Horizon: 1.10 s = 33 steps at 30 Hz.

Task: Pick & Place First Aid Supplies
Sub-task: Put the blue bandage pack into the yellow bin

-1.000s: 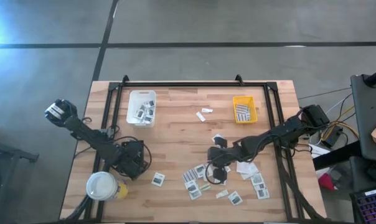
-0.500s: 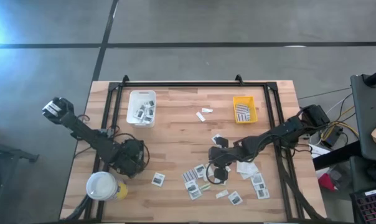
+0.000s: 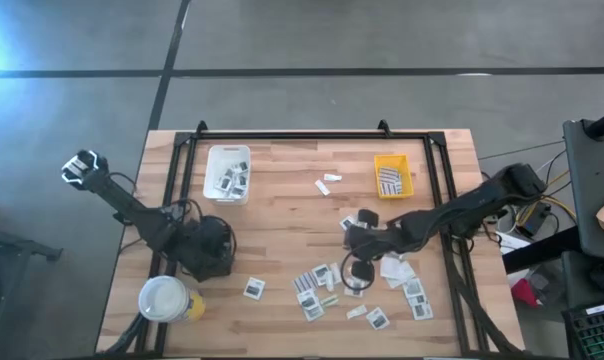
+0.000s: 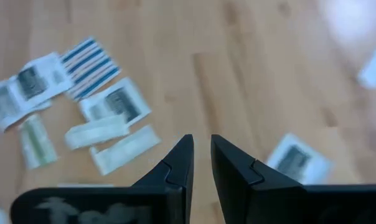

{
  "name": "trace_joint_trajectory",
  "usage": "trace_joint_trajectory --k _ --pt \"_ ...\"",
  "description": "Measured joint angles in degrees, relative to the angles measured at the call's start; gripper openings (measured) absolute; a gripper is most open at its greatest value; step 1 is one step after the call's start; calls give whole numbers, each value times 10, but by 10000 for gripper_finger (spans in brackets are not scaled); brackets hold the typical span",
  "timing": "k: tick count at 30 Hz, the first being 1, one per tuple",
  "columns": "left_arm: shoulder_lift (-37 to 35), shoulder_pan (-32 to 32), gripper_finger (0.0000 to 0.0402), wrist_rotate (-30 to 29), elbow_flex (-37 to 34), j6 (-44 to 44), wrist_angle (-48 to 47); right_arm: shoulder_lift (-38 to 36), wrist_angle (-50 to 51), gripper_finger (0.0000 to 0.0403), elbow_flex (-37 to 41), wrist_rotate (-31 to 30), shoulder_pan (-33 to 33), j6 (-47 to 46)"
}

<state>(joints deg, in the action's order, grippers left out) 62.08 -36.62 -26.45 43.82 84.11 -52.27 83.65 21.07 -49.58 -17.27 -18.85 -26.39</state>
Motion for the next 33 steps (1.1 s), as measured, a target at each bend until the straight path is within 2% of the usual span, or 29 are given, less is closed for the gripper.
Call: trace_joint_trajectory --k 3,8,14,20,25,29,33 --pt "1 1 108 -62 12 -72 40 -21 22 54 0 -36 0 0" --pt "3 4 108 -138 14 -217 160 -40 49 54 2 -53 0 -6" --pt "26 11 108 -147 11 -360 294 -34 46 54 2 -49 -7 -25" --pt "86 19 108 -141 11 -459 391 -12 47 54 2 -48 -15 -26" --pt "143 43 108 -87 13 -517 454 -5 48 54 2 -49 -15 -26" --pt "194 75 108 32 13 -560 535 -2 43 54 2 -48 -15 -26" --pt "251 103 108 118 14 -605 643 -2 39 54 2 -48 -15 -26"
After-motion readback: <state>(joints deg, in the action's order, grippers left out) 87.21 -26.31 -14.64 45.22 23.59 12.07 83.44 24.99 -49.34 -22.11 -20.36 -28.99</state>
